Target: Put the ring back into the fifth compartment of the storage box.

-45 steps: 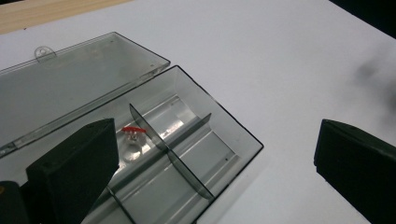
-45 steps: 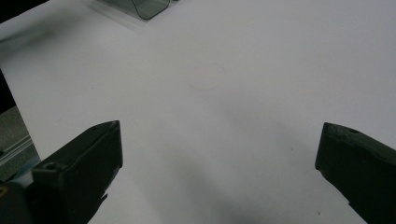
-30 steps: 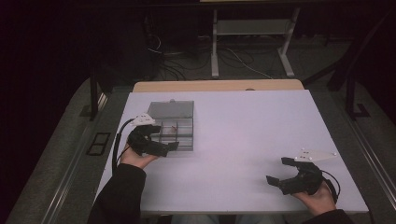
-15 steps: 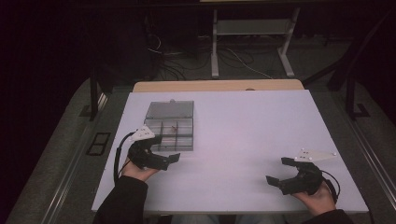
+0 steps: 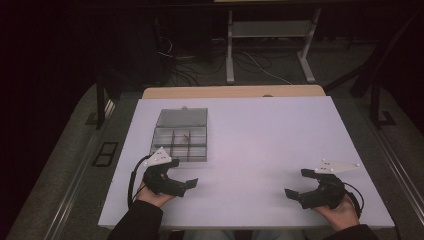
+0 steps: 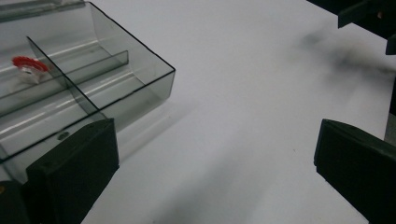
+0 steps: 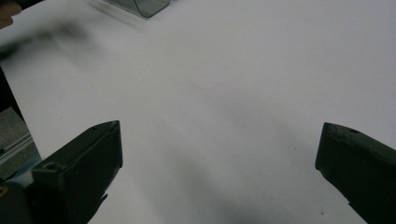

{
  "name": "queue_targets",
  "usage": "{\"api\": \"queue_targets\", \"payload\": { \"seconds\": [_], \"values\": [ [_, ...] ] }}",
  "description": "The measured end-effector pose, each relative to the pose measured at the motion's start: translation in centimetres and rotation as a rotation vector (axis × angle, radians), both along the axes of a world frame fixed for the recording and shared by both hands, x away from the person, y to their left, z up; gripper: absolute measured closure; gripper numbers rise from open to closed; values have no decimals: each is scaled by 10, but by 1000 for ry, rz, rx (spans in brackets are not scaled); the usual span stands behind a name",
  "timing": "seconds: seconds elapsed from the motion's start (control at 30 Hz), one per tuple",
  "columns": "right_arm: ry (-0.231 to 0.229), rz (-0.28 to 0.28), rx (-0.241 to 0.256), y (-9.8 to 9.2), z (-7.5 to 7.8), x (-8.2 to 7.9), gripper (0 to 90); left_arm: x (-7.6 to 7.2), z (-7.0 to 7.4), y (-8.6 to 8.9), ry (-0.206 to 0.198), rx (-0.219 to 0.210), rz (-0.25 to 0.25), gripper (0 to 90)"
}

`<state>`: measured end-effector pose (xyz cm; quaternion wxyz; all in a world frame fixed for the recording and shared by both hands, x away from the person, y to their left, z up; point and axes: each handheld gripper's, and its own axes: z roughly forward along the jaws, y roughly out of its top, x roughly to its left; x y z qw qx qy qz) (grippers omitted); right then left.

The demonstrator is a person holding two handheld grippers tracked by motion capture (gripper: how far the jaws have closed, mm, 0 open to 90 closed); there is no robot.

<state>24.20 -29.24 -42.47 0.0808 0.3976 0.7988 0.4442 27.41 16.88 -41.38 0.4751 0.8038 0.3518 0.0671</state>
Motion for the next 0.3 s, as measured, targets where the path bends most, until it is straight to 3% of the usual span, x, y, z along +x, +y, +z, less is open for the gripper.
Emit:
{"api": "queue_targets", "payload": {
  "seconds": [0.3],
  "values": [
    [1,-4,2,-1,0,0,2,-7,-13,-7,11,3,-31,0]
  ]
}}
